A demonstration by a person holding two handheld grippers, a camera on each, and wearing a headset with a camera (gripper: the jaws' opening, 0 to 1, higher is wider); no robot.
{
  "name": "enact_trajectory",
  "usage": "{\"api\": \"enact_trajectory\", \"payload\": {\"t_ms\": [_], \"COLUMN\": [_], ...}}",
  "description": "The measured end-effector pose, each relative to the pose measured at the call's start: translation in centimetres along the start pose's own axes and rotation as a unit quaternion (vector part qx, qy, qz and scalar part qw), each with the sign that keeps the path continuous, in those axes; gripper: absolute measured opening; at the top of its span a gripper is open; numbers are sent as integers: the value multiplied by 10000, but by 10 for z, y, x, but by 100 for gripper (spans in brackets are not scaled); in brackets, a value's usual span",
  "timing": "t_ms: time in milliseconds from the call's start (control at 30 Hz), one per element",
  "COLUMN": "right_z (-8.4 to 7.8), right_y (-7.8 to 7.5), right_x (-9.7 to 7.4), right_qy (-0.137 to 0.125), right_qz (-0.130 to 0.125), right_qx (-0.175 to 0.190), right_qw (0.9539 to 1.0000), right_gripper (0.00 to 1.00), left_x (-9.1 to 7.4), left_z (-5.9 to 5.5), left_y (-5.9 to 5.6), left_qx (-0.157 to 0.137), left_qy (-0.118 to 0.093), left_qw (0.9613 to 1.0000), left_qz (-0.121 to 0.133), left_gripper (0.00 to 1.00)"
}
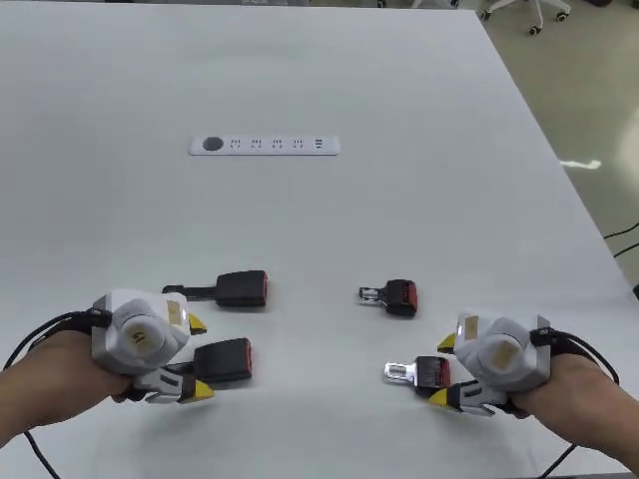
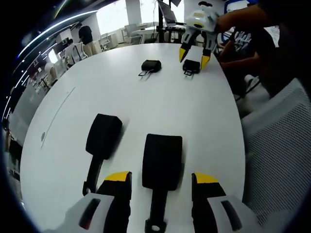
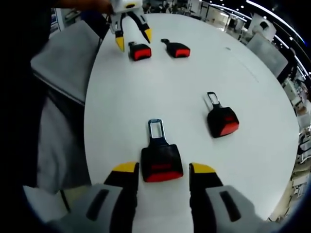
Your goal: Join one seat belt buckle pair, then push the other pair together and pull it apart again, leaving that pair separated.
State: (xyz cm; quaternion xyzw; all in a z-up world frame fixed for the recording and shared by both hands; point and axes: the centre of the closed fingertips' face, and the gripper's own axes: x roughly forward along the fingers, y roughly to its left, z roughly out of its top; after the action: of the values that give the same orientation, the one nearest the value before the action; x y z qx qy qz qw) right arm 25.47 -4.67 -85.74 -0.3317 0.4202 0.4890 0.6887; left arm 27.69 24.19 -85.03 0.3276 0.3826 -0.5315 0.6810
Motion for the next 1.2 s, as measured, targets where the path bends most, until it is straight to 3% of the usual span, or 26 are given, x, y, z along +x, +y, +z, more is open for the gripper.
{"api": "enact_trajectory", "payload": {"t_ms": [433,533,800,900,1033,1200], "right_z": [-3,-7,-9,-9,-9,-7], "right_y": [1,0,-1,-1,-2,-2], "right_x": [8,6,7,7,8,8], "right_qy": [188,237,282,280,337,320], "right_qz": [418,429,460,477,463,456], "right_qx": [-40,-49,-274,-346,-499,-438], "right_qw": [9989,9988,9982,9979,9971,9975], "right_gripper": [38,38,37,36,35,35], "left_x": [10,10,12,14,14,14], "left_z": [0,1,0,-1,-1,-2], "left_y": [-3,-1,-1,-3,-2,-2], "left_qx": [365,425,567,814,870,852], "left_qy": [165,187,256,351,374,356], "left_qw": [9988,9986,9975,9955,9948,9949], "left_qz": [-277,-250,-341,-339,-386,-403], "left_gripper": [38,33,33,33,33,33]}}
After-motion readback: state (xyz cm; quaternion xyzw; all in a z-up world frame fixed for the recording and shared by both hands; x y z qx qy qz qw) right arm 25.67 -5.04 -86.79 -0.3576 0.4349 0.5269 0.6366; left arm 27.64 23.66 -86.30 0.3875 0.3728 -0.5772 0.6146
